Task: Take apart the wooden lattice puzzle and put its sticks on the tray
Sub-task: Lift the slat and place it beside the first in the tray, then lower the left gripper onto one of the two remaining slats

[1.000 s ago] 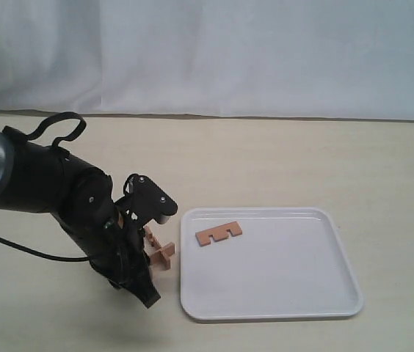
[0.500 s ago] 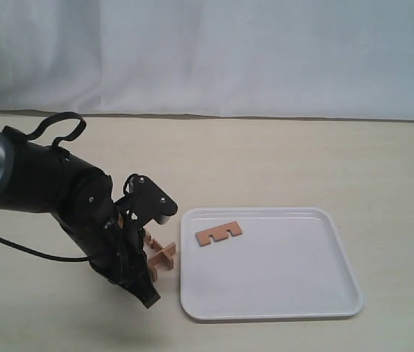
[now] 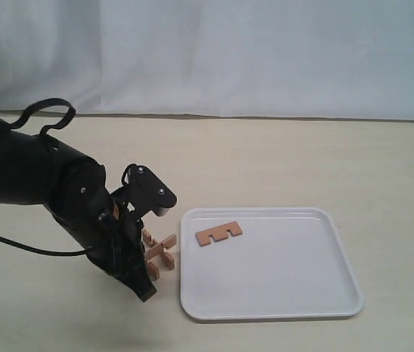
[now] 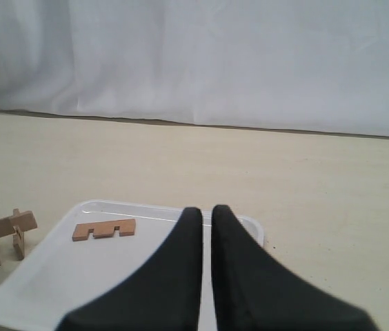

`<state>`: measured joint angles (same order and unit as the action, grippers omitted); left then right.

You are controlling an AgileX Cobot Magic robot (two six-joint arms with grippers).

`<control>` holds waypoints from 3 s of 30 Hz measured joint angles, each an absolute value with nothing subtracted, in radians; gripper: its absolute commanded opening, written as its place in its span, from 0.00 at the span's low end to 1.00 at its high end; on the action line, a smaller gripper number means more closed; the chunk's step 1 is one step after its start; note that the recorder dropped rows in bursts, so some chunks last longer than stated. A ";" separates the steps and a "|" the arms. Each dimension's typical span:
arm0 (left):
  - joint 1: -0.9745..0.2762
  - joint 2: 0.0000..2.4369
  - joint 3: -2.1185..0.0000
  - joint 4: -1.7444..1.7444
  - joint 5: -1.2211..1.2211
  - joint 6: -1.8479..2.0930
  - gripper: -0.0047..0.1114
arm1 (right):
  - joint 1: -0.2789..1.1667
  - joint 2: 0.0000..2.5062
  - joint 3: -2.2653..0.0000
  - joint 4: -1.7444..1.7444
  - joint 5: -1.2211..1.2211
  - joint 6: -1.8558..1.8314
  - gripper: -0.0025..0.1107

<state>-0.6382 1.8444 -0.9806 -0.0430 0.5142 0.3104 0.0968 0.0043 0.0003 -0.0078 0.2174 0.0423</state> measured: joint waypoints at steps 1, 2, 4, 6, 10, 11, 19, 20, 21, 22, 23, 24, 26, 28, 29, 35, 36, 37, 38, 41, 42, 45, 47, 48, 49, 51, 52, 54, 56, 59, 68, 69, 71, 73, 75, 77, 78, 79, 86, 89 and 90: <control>-0.638 1.836 -0.981 -0.041 0.516 0.310 0.04 | 0.097 0.004 0.000 -0.008 0.217 0.042 0.06; -0.638 1.829 -0.981 -0.041 0.518 0.312 0.04 | 0.097 0.004 0.000 -0.008 0.217 0.042 0.06; -0.638 1.817 -0.981 -0.036 0.526 0.312 0.04 | 0.097 0.004 0.000 -0.008 0.217 0.042 0.06; -0.638 1.799 -0.983 -0.032 0.538 0.312 0.04 | 0.097 0.004 0.000 -0.008 0.217 0.042 0.06; -0.642 1.752 -1.013 -0.044 0.556 0.312 0.04 | 0.097 0.004 0.000 -0.008 0.217 0.042 0.06; -0.644 1.742 -1.023 -0.048 0.559 0.312 0.04 | 0.097 0.004 0.000 -0.008 0.217 0.042 0.06; -0.753 1.760 -1.159 -0.111 0.616 0.367 0.04 | 0.097 0.004 0.000 -0.008 0.217 0.042 0.06; -0.769 1.781 -1.191 -0.124 0.630 0.372 0.04 | 0.097 0.004 0.000 -0.008 0.217 0.042 0.06; -0.778 1.806 -1.214 -0.131 0.639 0.378 0.04 | 0.097 0.004 0.000 -0.008 0.217 0.042 0.06; -0.786 1.834 -1.242 -0.138 0.647 0.380 0.04 | 0.097 0.004 0.000 -0.008 0.217 0.042 0.06; -0.793 1.864 -1.268 -0.141 0.657 0.382 0.04 | 0.097 0.004 0.000 -0.008 0.217 0.042 0.06; -0.801 1.887 -1.292 -0.147 0.665 0.385 0.04 | 0.097 0.004 0.000 -0.008 0.217 0.042 0.06; -0.807 1.946 -1.331 -0.164 0.674 0.390 0.04 | 0.097 0.004 0.000 -0.008 0.217 0.042 0.06; -0.811 1.992 -1.357 -0.175 0.680 0.392 0.04 | 0.097 0.004 0.000 -0.008 0.217 0.042 0.06; -0.811 2.015 -1.370 -0.175 0.680 0.394 0.04 | 0.097 0.004 0.000 -0.008 0.217 0.042 0.06; -0.813 2.083 -1.385 -0.176 0.639 0.415 0.04 | 0.097 0.004 0.000 -0.008 0.217 0.042 0.06; -0.813 2.085 -1.385 -0.168 0.634 0.417 0.04 | 0.097 0.004 0.000 -0.008 0.217 0.042 0.06; -0.813 2.087 -1.385 -0.153 0.631 0.417 0.04 | 0.097 0.004 0.000 -0.008 0.217 0.042 0.06; -0.813 2.087 -1.385 -0.137 0.627 0.417 0.04 | 0.097 0.004 0.000 -0.008 0.217 0.042 0.06; -0.813 2.089 -1.387 -0.091 0.623 0.419 0.04 | 0.097 0.004 0.000 -0.008 0.217 0.042 0.06; -0.813 2.089 -1.387 -0.079 0.623 0.419 0.04 | 0.097 0.004 0.000 -0.008 0.217 0.042 0.06; -0.813 2.089 -1.387 -0.029 0.621 0.403 0.04 | 0.097 0.004 0.000 -0.008 0.217 0.042 0.06; -0.813 2.089 -1.387 0.000 0.621 0.382 0.04 | 0.097 0.004 0.000 -0.008 0.217 0.042 0.06; -0.815 2.089 -1.387 0.023 0.621 0.370 0.04 | 0.097 0.004 0.000 -0.008 0.217 0.042 0.06; -0.815 2.089 -1.387 0.045 0.623 0.362 0.04 | 0.097 0.004 0.000 -0.008 0.217 0.042 0.06; -0.832 2.089 -1.387 0.122 0.627 0.315 0.04 | 0.097 0.004 0.000 -0.008 0.217 0.042 0.06; -0.841 2.089 -1.387 0.152 0.627 0.298 0.04 | 0.097 0.004 0.000 -0.008 0.217 0.042 0.06; -0.859 2.090 -1.387 0.194 0.627 0.276 0.04 | 0.097 0.004 0.000 -0.008 0.217 0.042 0.06; -0.871 2.094 -1.387 0.213 0.627 0.257 0.04 | 0.097 0.004 0.000 -0.008 0.217 0.042 0.06; -0.871 2.100 -1.387 0.220 0.629 0.247 0.18 | 0.097 0.004 0.000 -0.008 0.217 0.042 0.06; -0.871 2.055 -1.387 0.181 0.665 0.240 0.46 | 0.097 0.004 0.000 -0.008 0.217 0.042 0.06; -0.871 2.026 -1.387 0.181 0.681 0.240 0.46 | 0.097 0.004 0.000 -0.008 0.217 0.042 0.06; -0.868 1.960 -1.387 0.179 0.743 0.258 0.46 | 0.097 0.004 0.000 -0.008 0.217 0.042 0.06; -0.845 1.911 -1.387 0.173 0.805 0.278 0.46 | 0.097 0.004 0.000 -0.008 0.217 0.042 0.06; -0.804 1.875 -1.387 0.173 0.870 0.300 0.46 | 0.097 0.004 0.000 -0.008 0.217 0.042 0.06; -0.752 1.856 -1.387 0.173 0.950 0.347 0.46 | 0.097 0.004 0.000 -0.008 0.217 0.042 0.06; -0.736 1.857 -1.387 0.170 0.973 0.365 0.46 | 0.097 0.004 0.000 -0.008 0.217 0.042 0.06; -0.718 1.856 -1.382 0.170 0.996 0.390 0.46 | 0.097 0.004 0.000 -0.008 0.217 0.042 0.06; -0.649 1.856 -1.265 0.152 0.956 0.587 0.46 | 0.097 0.004 0.000 -0.008 0.217 0.042 0.06; -0.642 1.856 -1.226 0.138 0.895 0.665 0.46 | 0.097 0.004 0.000 -0.008 0.217 0.042 0.06; -0.640 1.856 -1.213 0.133 0.883 0.690 0.46 | 0.097 0.004 0.000 -0.008 0.217 0.042 0.06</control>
